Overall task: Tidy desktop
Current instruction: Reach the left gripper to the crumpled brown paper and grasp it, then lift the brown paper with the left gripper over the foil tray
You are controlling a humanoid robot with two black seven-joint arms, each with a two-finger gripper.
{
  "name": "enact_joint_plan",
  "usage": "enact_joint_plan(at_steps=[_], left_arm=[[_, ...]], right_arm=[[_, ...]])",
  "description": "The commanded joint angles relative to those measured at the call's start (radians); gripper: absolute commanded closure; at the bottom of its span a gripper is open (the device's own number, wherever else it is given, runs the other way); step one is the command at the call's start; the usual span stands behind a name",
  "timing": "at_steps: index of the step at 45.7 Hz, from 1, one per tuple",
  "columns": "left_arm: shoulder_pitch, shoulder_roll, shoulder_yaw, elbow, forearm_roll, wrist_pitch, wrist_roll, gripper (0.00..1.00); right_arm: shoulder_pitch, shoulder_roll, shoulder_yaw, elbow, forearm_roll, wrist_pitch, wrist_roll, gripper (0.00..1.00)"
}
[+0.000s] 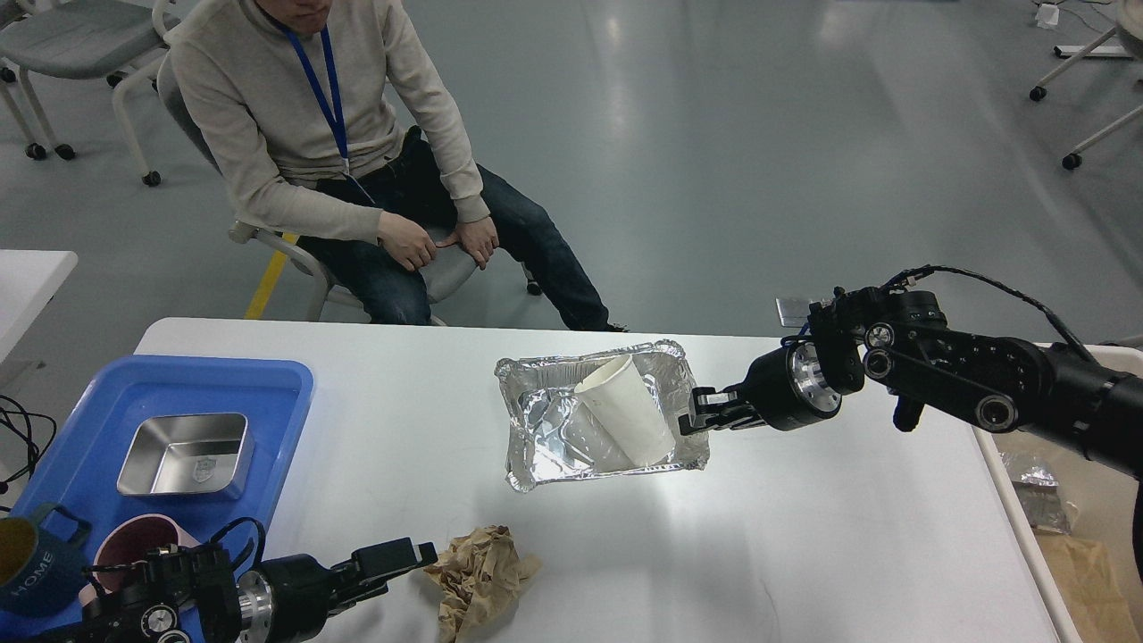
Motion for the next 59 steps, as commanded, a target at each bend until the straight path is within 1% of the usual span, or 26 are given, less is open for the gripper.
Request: enact_joint_plan(at_steps=[1,8,21,30,35,38,41,45,50,51,53,55,59], left_arm=[[0.002,-0.027,0.001,0.011,-0.001,0.0,0.0,0.04],[0.005,-0.041,0.001,0.013,0.002,0.002,-0.002,0.04],[0.011,-0.113,0.002,0.054,0.005,0.01,0.0,0.04],[0.03,-0.128,0.002,0.059,0.013,0.02,0.0,0.05],[0.031,-0.153,0.016,0.064,0.034,0.036,0.007,0.08],[0.031,-0.156,0.037,0.06,0.067,0.049,0.023,0.13],[0.036,-0.156,0.043,0.06,0.087,0.059,0.04,0.24],[0.036,-0.165,0.047,0.06,0.088,0.06,0.046,0.37],[0.036,-0.168,0.047,0.06,0.09,0.062,0.049,0.57],[0.034,-0.168,0.047,0.06,0.091,0.062,0.058,0.64],[0.036,-0.167,0.045,0.062,0.091,0.062,0.061,0.7],[0.036,-0.167,0.04,0.062,0.09,0.063,0.061,0.76],[0.036,-0.167,0.037,0.062,0.09,0.063,0.059,0.82]], right_arm=[[0.0,0.002,0.0,0.0,0.0,0.0,0.001,1.0],[0.0,-0.001,0.003,0.003,0.0,0.0,-0.001,1.0],[0.0,0.0,0.006,0.005,0.0,0.0,0.001,1.0],[0.0,-0.001,0.006,0.005,0.0,0.0,0.001,1.0],[0.0,0.0,0.008,0.005,0.0,-0.001,-0.001,1.0],[0.0,0.0,0.008,0.005,0.0,-0.001,0.001,1.0],[0.0,-0.001,0.015,0.005,0.0,0.0,0.001,1.0],[0.0,-0.001,0.017,0.005,0.0,-0.001,0.001,1.0],[0.0,-0.001,0.017,0.005,0.0,0.0,0.001,1.0],[0.0,-0.001,0.017,0.005,0.0,-0.001,0.001,1.0],[0.0,-0.001,0.017,0.005,0.0,-0.001,-0.001,1.0],[0.0,-0.001,0.017,0.005,0.0,0.0,0.001,1.0],[0.0,0.0,0.017,0.005,0.0,0.0,-0.001,1.0]])
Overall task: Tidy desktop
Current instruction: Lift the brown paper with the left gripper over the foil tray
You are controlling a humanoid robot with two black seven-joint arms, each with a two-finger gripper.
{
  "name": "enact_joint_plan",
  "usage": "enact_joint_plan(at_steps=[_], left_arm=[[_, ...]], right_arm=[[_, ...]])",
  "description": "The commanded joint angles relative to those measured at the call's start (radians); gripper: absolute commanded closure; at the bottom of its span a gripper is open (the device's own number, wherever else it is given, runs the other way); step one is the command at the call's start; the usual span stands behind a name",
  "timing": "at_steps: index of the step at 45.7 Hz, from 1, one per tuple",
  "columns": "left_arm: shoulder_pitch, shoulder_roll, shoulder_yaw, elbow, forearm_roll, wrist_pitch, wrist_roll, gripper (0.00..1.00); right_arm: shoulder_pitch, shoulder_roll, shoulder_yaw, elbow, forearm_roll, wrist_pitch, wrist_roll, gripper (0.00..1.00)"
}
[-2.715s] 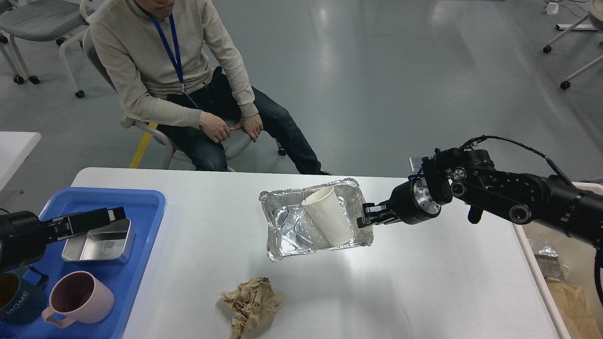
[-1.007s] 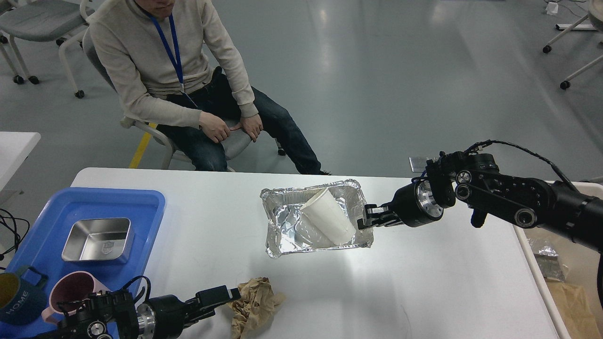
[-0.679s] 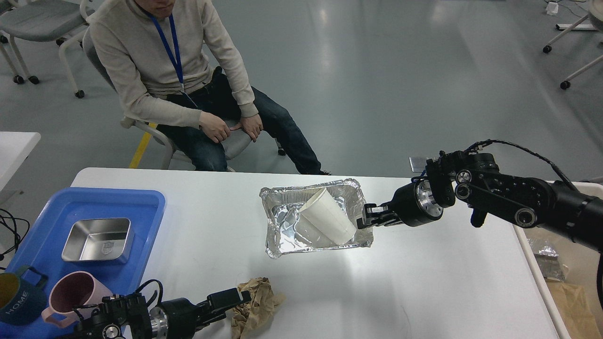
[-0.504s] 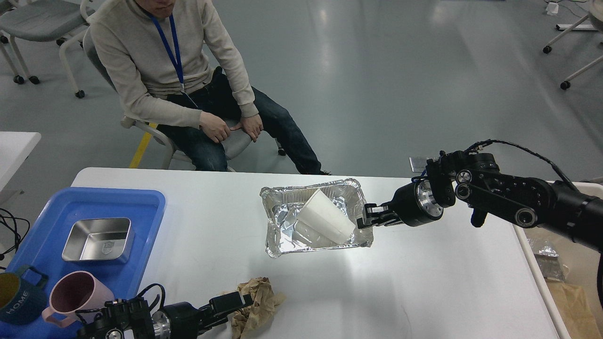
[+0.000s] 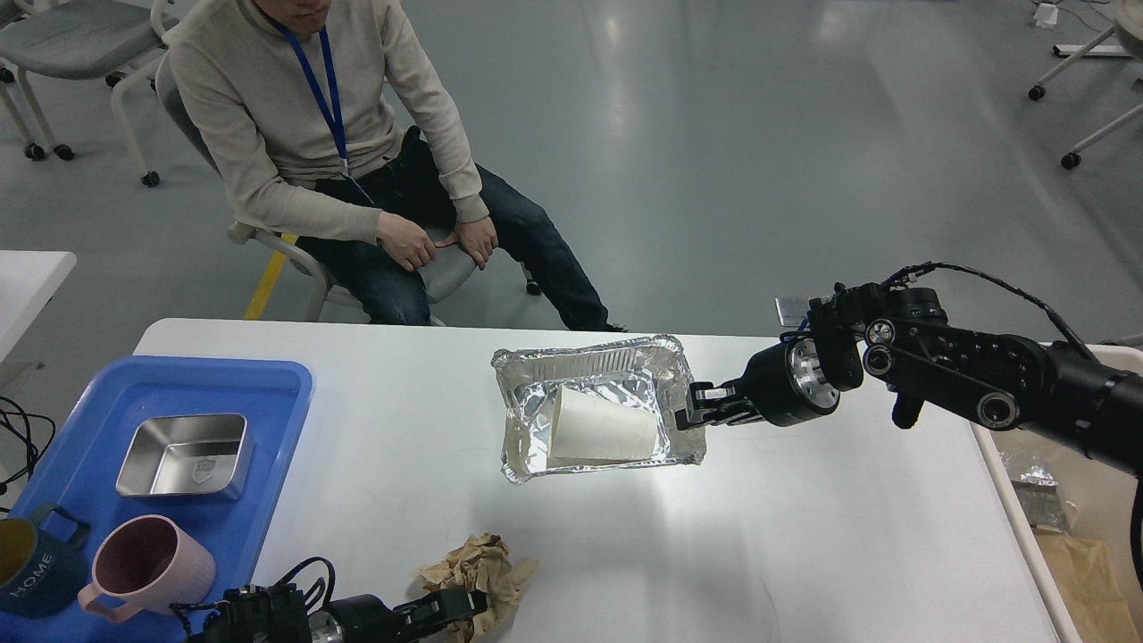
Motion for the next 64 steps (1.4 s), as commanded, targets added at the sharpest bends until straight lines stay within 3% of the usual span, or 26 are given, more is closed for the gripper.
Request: enact_joint_plan(at_steps=[1,7,11,16,24,30,36,64], left_arm=[[0.0,0.001,-0.005,0.001,-0.001,0.002,-0.001,0.84],[0.0,-0.002,-0.008,0.001,0.002,0.002,-0.01,0.98],[0.0,-0.001,-0.012,-0.002,-0.001,0.008,-0.022,1.0],[-0.003,0.01,-0.018,-0.018,-0.001,0.01,-0.055,1.0],[-0.006,0.071,-0.056,-0.135,-0.001,0.01,-0.061,1.0],[-0.003,0.191,-0.094,-0.23,-0.002,0.01,-0.065,1.0],[-0.002,0.31,-0.099,-0.282,-0.002,0.004,-0.098,1.0],[-0.003,0.535,-0.194,-0.427,-0.013,-0.007,-0.162,0.99]], right_arm=[[0.0,0.002,0.0,0.0,0.0,0.001,-0.001,1.0],[0.0,0.002,0.0,0.0,0.0,0.001,0.0,1.0],[0.0,-0.001,0.002,0.0,0.002,0.001,0.0,1.0],[0.0,-0.008,0.003,-0.002,0.003,0.002,0.0,1.0],[-0.001,-0.008,0.0,-0.003,0.003,0.002,0.0,1.0],[-0.018,-0.006,-0.001,-0.005,0.002,0.004,0.0,1.0],[-0.02,-0.006,-0.003,-0.006,0.0,0.004,0.0,1.0],[-0.038,-0.017,-0.002,-0.005,0.0,0.004,0.0,1.0]])
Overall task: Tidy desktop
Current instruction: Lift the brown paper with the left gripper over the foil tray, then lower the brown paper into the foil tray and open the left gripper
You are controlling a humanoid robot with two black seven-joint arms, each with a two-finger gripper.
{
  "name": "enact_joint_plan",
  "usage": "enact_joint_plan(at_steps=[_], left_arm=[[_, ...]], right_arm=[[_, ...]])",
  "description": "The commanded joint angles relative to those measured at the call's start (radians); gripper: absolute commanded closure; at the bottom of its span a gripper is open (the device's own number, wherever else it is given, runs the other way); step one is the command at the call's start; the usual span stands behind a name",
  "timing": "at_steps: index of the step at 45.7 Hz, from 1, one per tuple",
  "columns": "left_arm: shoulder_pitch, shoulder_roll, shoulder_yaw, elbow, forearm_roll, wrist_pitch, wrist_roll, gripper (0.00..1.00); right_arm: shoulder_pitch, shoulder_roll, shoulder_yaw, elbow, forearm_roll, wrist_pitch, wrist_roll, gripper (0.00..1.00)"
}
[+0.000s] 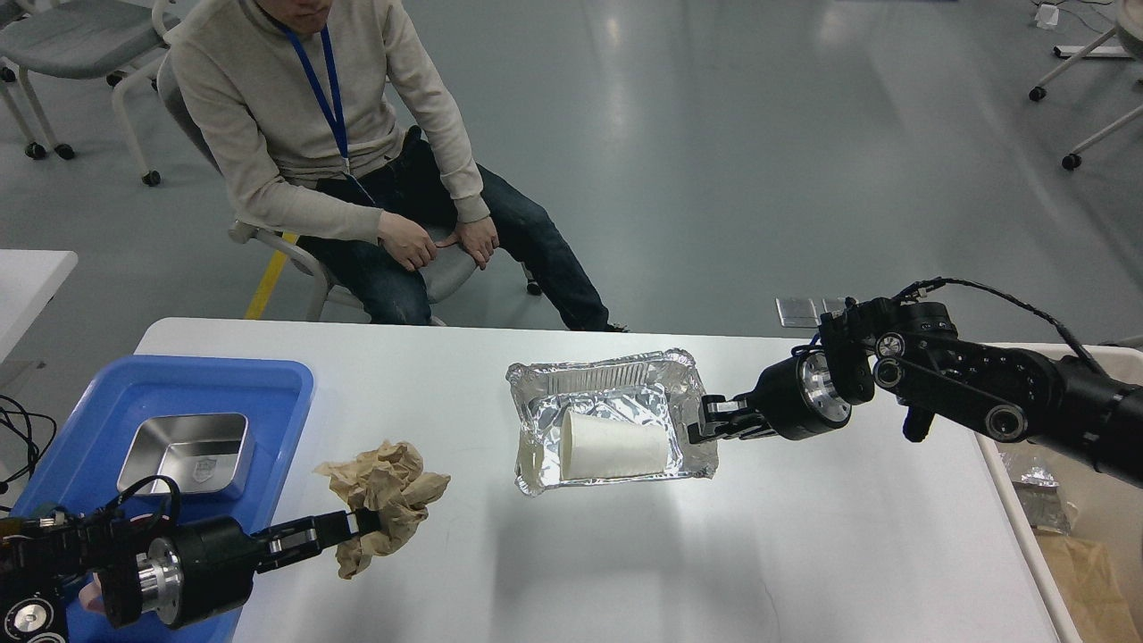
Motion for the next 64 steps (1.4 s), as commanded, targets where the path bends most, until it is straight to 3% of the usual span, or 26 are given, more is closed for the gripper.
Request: enact_joint_plan(at_steps=[1,9,20,33,53,64], left_arm=[[-0.003,0.019,-0.048,-0.017,-0.002,-0.001,-0.011,0.99],[-0.086,-0.007,-0.184,-0.01,-0.06,-0.084,0.0,0.99],[-0.311,-0.145,-0.174,0.11,-0.077,-0.11,0.023,0.98],[-0.469,-0.364,0.067,0.286,-0.064,-0.133,0.023,0.97],[-0.574,-0.589,0.171,0.489,-0.061,-0.144,0.023,0.96],[-0.66,-0.636,0.28,0.552,-0.051,-0.138,0.026,0.96]], right_arm=[[-0.001,0.001,-0.001,-0.002,0.0,0.0,0.0,1.0],[-0.001,0.006,-0.003,0.001,0.0,0.002,0.0,1.0],[0.005,0.023,-0.011,0.003,0.0,0.002,0.0,1.0],[0.017,0.035,-0.012,0.003,0.0,0.006,0.0,1.0],[0.017,0.036,-0.011,0.018,0.0,0.005,0.0,1.0],[0.014,0.03,-0.011,0.026,0.0,0.005,0.0,1.0]])
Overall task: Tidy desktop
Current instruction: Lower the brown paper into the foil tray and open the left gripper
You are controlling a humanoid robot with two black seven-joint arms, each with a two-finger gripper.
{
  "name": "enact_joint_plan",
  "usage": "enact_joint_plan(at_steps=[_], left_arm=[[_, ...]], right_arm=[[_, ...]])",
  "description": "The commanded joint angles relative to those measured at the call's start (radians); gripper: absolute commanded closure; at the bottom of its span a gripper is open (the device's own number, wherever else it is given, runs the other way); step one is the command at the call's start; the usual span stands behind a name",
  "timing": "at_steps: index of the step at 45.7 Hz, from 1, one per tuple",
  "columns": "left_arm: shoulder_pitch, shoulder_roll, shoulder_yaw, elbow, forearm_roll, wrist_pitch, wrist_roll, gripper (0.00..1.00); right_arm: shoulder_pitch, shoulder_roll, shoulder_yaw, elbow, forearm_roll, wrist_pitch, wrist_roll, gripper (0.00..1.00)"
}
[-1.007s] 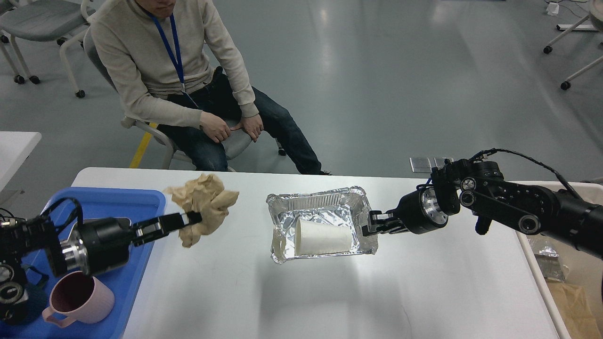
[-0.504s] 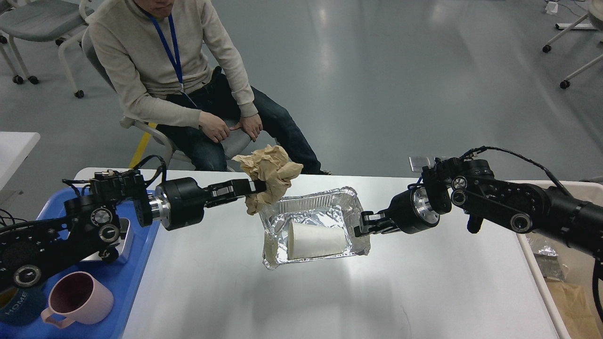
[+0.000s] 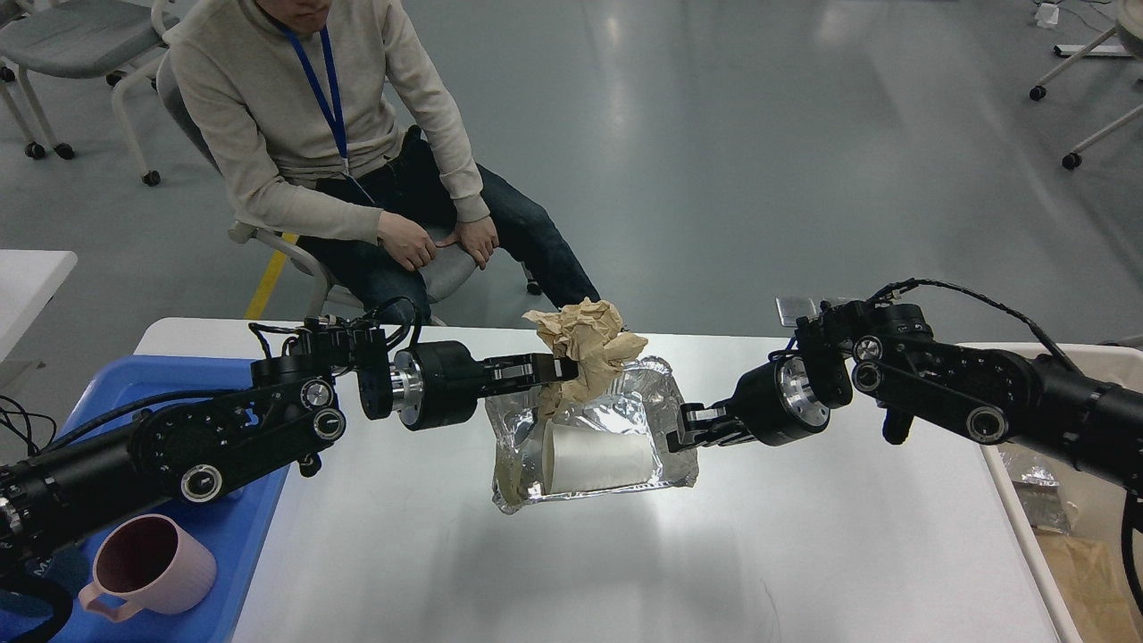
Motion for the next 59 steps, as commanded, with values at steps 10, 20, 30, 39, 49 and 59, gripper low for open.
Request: enact_joint_plan(at_steps=[10,20,30,39,49,59], left_arm=[[-0.047,-0.014,0.088,0.031,0.127,0.016,0.006,0.96],[-0.05,-0.014,0.088,0.031,0.158,0.028,-0.004,0.96],[-0.055,-0.015,0.087,0.031,0.153,0.024,-0.009,0.52],[-0.075,-0.021,0.096,0.033,0.158,0.016,-0.011,0.2],[-0.115,-0.047,0.16,0.041,0.16,0.022,-0.032,0.19],[-0.124,-0.069,0.153,0.045,0.138,0.027,-0.06,0.19]], right_arm=[[-0.001,-0.002,0.0,0.007,0.0,0.0,0.0,1.0],[-0.001,-0.002,0.0,0.007,-0.002,0.0,0.0,1.0],[-0.001,-0.002,0.002,0.007,-0.002,0.0,0.0,1.0],[0.0,-0.002,0.005,0.007,0.0,0.0,0.0,1.0],[0.002,-0.002,0.006,0.007,0.0,0.0,0.0,1.0],[0.002,-0.003,0.011,0.004,-0.002,0.0,0.001,1.0]])
